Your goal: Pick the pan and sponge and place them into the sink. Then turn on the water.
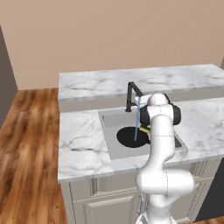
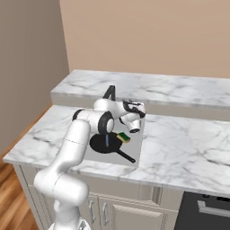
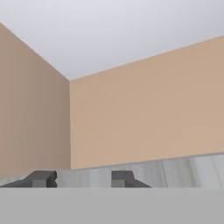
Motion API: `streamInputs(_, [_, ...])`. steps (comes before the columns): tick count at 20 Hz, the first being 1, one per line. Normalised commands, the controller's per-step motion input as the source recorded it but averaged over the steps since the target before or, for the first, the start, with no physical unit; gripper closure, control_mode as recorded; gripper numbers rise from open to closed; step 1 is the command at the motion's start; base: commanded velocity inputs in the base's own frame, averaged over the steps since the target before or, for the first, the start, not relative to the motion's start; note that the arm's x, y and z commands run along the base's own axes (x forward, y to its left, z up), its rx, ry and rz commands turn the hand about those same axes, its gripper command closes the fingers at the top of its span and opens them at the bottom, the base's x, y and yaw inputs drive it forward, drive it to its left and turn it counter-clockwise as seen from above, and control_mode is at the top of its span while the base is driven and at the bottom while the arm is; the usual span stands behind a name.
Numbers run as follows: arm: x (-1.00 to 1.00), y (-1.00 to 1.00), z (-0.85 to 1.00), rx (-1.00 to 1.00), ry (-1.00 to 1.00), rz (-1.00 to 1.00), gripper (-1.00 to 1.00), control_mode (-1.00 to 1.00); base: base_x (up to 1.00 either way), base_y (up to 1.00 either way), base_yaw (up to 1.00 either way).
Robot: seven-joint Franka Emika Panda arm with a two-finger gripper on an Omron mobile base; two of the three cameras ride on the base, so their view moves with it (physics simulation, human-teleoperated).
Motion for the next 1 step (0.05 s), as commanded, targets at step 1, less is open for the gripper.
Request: streamInputs(1, [0.1, 0.0, 0.0, 0.0, 0.0, 0.0, -1.0, -1.0, 0.0, 0.0, 0.0])
